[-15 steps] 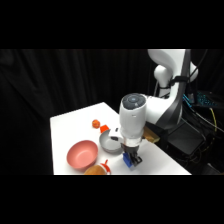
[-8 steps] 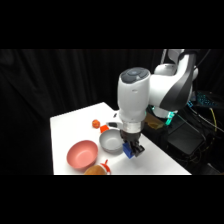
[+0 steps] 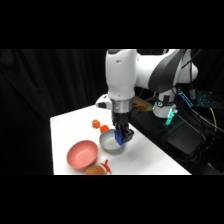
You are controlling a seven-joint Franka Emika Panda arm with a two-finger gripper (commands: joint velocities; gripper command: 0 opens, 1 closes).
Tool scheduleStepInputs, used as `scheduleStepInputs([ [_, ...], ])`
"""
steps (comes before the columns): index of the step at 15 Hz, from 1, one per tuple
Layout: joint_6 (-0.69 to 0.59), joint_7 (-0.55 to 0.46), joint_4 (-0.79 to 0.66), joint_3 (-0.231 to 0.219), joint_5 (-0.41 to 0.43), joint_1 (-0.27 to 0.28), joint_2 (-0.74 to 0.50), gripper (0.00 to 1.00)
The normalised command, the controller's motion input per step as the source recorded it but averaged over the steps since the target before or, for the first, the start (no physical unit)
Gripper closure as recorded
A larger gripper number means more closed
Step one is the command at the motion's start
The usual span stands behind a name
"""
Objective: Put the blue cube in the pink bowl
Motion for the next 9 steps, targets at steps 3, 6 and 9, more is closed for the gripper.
scheduleStepInputs([
  [3,0.00,-0.28,-0.21,0.017,0.162,-0.196,-0.29,0.77],
  [6,0.03,-0.26,-0.23,-0.009,0.169,-0.161,-0.28,0.77],
  [9,0.07,-0.26,-0.20,-0.023,0.170,-0.131,-0.23,0.77],
])
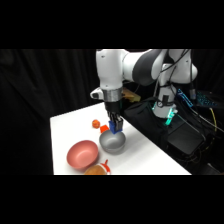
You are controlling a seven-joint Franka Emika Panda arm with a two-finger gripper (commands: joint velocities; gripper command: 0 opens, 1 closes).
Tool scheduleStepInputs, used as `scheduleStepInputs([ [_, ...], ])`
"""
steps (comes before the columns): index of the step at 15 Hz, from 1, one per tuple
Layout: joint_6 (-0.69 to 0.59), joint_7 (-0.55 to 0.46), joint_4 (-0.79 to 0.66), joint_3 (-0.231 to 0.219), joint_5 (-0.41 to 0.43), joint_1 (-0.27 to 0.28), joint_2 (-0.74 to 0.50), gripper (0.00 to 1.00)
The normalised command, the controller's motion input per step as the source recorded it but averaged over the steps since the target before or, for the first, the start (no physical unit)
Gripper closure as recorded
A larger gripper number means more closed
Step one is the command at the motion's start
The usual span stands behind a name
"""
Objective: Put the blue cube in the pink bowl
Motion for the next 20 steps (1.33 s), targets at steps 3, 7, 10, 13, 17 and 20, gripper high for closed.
scheduleStepInputs([
  [3,0.05,-0.25,-0.12,-0.024,0.159,-0.102,-0.18,0.77],
  [7,-0.02,-0.23,0.00,-0.021,0.138,-0.071,-0.11,0.77],
  [10,-0.13,-0.25,0.24,-0.019,0.142,-0.059,0.04,0.77],
  [13,-0.22,-0.26,0.44,-0.015,0.156,-0.051,0.19,0.77],
  [17,-0.28,-0.27,0.58,-0.011,0.168,-0.054,0.35,0.77],
  [20,-0.30,-0.22,0.63,-0.004,0.136,-0.043,0.38,0.77],
])
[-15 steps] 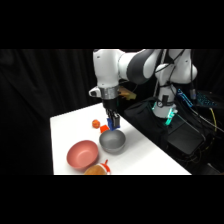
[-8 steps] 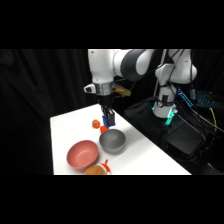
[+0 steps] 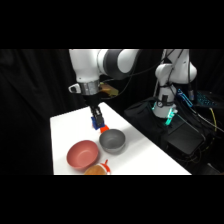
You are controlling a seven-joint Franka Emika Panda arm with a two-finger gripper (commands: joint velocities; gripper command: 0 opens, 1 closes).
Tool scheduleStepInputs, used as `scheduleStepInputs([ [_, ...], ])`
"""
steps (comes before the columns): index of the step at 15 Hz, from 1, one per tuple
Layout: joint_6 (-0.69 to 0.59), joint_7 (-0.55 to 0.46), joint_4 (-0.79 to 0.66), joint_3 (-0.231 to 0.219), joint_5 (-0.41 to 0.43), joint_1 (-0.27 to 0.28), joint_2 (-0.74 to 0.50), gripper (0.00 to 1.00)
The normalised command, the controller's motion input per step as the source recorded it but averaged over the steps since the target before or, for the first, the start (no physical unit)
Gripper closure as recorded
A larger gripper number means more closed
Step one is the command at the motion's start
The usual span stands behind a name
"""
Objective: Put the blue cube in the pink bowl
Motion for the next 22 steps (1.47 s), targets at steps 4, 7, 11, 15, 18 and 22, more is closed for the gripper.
scheduleStepInputs([
  [4,-0.29,-0.17,0.62,0.003,0.106,-0.027,0.34,0.77],
  [7,-0.25,-0.14,0.56,0.017,0.089,-0.010,0.30,0.77],
  [11,-0.15,-0.15,0.47,0.026,0.093,-0.005,0.28,0.77],
  [15,-0.06,-0.15,0.35,0.026,0.099,-0.007,0.23,0.77],
  [18,0.04,-0.16,0.25,0.029,0.104,-0.012,0.20,0.77],
  [22,0.15,-0.17,0.21,0.031,0.113,-0.019,0.21,0.77],
])
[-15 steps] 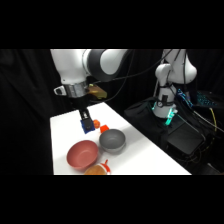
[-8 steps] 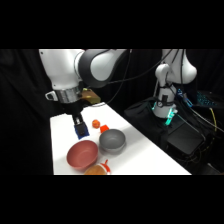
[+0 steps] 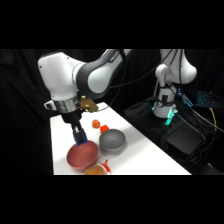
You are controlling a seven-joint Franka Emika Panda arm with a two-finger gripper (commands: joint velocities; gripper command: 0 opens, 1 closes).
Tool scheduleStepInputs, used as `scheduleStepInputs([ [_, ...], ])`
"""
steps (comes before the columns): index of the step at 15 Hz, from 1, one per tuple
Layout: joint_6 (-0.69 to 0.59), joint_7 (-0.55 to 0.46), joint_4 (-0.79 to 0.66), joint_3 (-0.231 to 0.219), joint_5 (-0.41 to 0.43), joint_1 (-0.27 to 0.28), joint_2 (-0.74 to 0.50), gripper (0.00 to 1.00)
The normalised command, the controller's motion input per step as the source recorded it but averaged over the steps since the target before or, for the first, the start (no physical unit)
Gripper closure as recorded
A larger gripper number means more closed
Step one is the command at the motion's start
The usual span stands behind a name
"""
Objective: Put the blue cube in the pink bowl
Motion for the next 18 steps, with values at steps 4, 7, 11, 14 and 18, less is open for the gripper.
scheduleStepInputs([
  [4,0.10,-0.16,0.23,0.035,0.117,-0.023,0.23,0.77],
  [7,0.04,-0.16,0.25,0.035,0.111,-0.026,0.21,0.15],
  [11,-0.05,-0.15,0.21,0.030,0.108,-0.033,0.09,0.00],
  [14,-0.21,-0.09,0.06,-0.007,0.049,0.009,-0.13,0.00],
  [18,-0.34,-0.05,-0.05,-0.013,0.019,0.048,-0.34,0.00],
])
